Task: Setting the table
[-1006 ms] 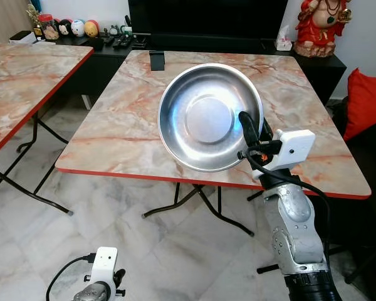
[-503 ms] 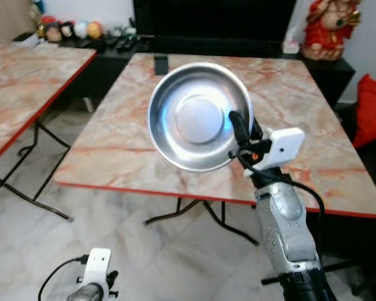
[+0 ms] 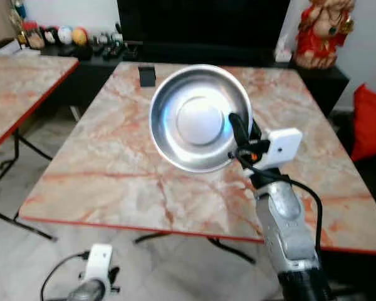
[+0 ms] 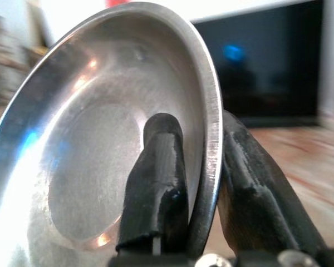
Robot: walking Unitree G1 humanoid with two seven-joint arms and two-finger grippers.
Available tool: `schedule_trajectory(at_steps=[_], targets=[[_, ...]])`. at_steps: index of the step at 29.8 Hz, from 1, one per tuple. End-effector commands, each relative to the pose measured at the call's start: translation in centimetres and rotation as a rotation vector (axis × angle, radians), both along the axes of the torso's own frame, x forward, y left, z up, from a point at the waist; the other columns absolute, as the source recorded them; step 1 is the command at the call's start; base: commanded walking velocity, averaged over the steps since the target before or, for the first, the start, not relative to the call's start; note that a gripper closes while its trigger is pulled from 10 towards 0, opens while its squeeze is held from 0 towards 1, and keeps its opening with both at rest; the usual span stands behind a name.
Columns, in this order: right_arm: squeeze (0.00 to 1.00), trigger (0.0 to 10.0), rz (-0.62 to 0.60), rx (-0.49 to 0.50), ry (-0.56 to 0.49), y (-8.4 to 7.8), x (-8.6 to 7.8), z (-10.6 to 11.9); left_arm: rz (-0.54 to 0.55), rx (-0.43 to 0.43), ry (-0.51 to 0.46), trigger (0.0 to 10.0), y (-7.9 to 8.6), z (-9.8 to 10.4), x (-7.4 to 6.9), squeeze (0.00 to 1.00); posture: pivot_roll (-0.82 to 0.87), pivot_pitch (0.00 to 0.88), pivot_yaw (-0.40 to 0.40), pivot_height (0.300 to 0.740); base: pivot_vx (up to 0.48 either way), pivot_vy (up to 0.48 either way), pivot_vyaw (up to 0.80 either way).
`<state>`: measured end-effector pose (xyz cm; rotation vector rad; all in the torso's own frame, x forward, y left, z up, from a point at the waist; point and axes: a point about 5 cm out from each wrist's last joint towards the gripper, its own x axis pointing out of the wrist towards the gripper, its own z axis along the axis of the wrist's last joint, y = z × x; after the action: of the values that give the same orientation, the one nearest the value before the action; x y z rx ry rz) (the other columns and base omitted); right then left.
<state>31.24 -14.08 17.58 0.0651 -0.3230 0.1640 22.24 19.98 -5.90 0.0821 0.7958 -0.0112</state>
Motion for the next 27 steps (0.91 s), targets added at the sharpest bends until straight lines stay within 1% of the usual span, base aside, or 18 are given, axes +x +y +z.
schedule_trajectory(at_steps=[1,2,5,6,7,8,10,14,15,17,19,20,22,24,27], targets=[[0.00,10.0,-0.028,0.011,-0.019,-0.1,0.3,0.7,0.007,0.017,0.038,10.0,0.8,-0.4,-0.9,0.00,0.00,0.000,-0.013,0.740,0.000,0.000,0.00],[0.00,10.0,-0.032,0.013,-0.020,-0.1,0.3,0.7,0.007,0.017,0.038,10.0,0.8,-0.4,-0.9,0.00,0.00,0.000,-0.013,0.740,0.000,0.000,0.00],[0.00,10.0,-0.090,0.058,0.039,-1.5,0.4,0.4,0.007,0.014,0.040,10.0,0.8,-0.4,-0.9,0.00,-0.01,0.000,-0.011,0.740,0.000,0.000,0.00],[0.00,10.0,-0.093,0.011,0.123,-1.8,0.5,-0.1,0.006,0.012,0.040,10.0,0.7,-0.4,-0.9,0.00,-0.01,0.000,-0.009,0.740,0.000,0.000,0.00],[0.00,10.0,-0.093,0.011,0.123,-1.8,0.5,-0.1,0.006,0.012,0.040,10.0,0.7,-0.4,-0.9,0.00,-0.01,0.000,-0.009,0.740,0.000,0.000,0.00],[0.00,10.0,-0.079,-0.025,0.178,-2.0,0.3,-0.5,0.005,0.012,0.042,10.0,0.8,-0.5,-0.9,0.00,-0.01,0.000,-0.008,0.740,0.000,0.000,0.00],[0.00,10.0,-0.102,-0.012,0.267,-2.7,0.1,-1.2,0.000,0.012,0.049,10.0,0.8,-0.5,-1.0,0.00,-0.02,0.000,-0.001,0.740,0.000,0.000,0.00],[0.00,10.0,-0.160,0.024,0.351,-3.6,-0.1,-1.9,0.000,0.011,0.051,10.0,0.8,-0.5,-1.0,0.00,-0.03,0.000,0.007,0.740,0.000,0.000,0.00],[0.00,10.0,-0.185,0.071,0.404,-4.1,-0.2,-2.4,0.000,0.010,0.053,10.0,0.8,-0.5,-1.0,0.00,-0.03,0.000,0.010,0.740,0.000,0.000,0.00],[0.00,10.0,-0.195,0.116,0.436,-4.3,-0.3,-2.6,-0.006,0.014,0.054,10.0,0.8,-0.5,-1.0,0.00,-0.03,0.000,0.013,0.740,0.000,0.000,0.00],[0.00,10.0,-0.189,0.139,0.471,-4.3,-0.4,-2.8,-0.007,0.016,0.054,10.0,0.9,-0.5,-1.0,0.00,-0.03,0.000,0.014,0.740,0.000,0.000,0.00],[0.00,10.0,-0.189,0.139,0.471,-4.3,-0.4,-2.8,-0.007,0.016,0.054,10.0,0.9,-0.5,-1.0,0.00,-0.03,0.000,0.014,0.740,0.000,0.000,0.00],[0.00,10.0,-0.166,0.136,0.584,-4.2,-0.7,-4.2,-0.002,0.019,0.053,10.0,1.0,-0.5,-1.0,0.00,-0.03,0.000,0.012,0.740,0.000,0.000,0.00],[0.00,10.0,-0.161,0.126,0.630,-4.1,-1.0,-5.0,0.001,0.019,0.054,10.0,1.0,-0.5,-1.0,0.00,-0.03,0.000,0.012,0.740,0.000,0.000,0.00],[0.00,10.0,-0.143,0.169,0.690,-3.7,-1.3,-5.9,0.005,0.021,0.055,10.0,1.1,-0.5,-1.0,0.00,-0.03,0.000,0.011,0.740,0.000,0.000,0.00]])
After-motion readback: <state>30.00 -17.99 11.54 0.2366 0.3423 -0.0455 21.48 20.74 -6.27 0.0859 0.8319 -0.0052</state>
